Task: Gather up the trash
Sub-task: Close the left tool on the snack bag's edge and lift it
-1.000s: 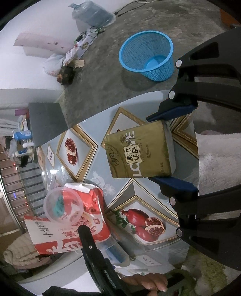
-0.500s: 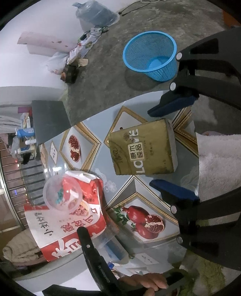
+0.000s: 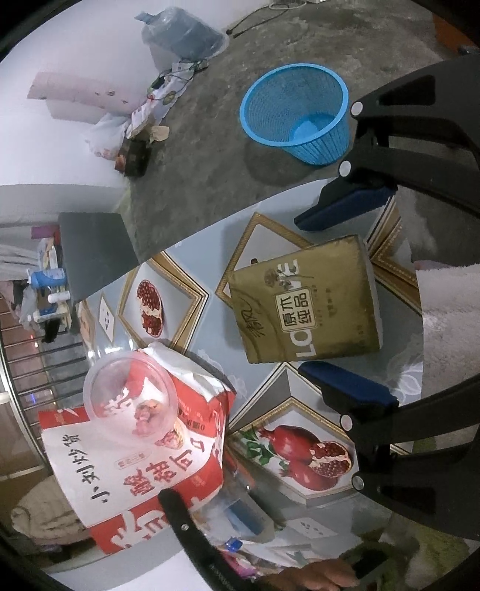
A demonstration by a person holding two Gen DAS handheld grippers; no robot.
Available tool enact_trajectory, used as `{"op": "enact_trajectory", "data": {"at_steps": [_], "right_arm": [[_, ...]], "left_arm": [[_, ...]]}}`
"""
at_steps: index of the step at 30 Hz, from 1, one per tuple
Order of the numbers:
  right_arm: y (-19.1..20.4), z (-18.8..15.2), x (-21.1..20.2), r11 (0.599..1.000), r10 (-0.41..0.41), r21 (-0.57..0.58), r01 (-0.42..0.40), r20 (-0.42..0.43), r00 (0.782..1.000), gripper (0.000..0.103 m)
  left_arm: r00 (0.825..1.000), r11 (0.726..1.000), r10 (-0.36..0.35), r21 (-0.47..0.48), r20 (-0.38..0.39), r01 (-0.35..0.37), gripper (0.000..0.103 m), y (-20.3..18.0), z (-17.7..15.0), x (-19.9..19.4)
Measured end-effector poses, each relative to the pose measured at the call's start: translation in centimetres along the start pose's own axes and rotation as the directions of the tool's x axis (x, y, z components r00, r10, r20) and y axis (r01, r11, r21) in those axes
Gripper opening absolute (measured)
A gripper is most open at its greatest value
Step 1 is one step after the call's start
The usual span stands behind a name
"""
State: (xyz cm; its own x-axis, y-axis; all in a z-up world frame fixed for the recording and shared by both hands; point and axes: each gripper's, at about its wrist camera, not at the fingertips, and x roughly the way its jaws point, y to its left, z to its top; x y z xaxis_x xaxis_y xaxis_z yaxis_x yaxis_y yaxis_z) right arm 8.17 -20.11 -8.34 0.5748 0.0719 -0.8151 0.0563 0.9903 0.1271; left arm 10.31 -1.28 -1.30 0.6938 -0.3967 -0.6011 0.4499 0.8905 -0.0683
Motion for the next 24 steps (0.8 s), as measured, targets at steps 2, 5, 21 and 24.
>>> {"op": "enact_trajectory", "data": {"at_steps": [2, 5, 21, 24], "right_arm": [[0.0, 0.0, -0.1, 1.000, -0.003, -0.002, 0.003, 0.000, 1.000, 0.065], [0.0, -0.2, -0.1, 1.000, 0.003, 0.003, -0.003, -0.002, 1.000, 0.059], [0.1, -0.3, -0.4, 1.000, 0.007, -0.002, -0.007, 0.001, 1.000, 0.057], [0.2, -0.3, -0.3, 1.000, 0.009, -0.001, -0.009, 0.002, 1.000, 0.057]], "left_arm": [[1.000, 1.000, -0.001, 0.008, 0.020, 0.000, 0.000, 0.0, 0.1, -0.3], [0.999, 0.999, 0.011, 0.037, 0.040, -0.013, 0.000, -0.4, 0.5, -0.8], [0.985, 0.972, 0.159, 0.166, 0.066, -0.168, 0.000, 1.1, 2.0, -5.7], [0.979, 0.966, 0.184, 0.168, 0.092, -0.198, 0.000, 2.3, 2.8, -7.5]]}}
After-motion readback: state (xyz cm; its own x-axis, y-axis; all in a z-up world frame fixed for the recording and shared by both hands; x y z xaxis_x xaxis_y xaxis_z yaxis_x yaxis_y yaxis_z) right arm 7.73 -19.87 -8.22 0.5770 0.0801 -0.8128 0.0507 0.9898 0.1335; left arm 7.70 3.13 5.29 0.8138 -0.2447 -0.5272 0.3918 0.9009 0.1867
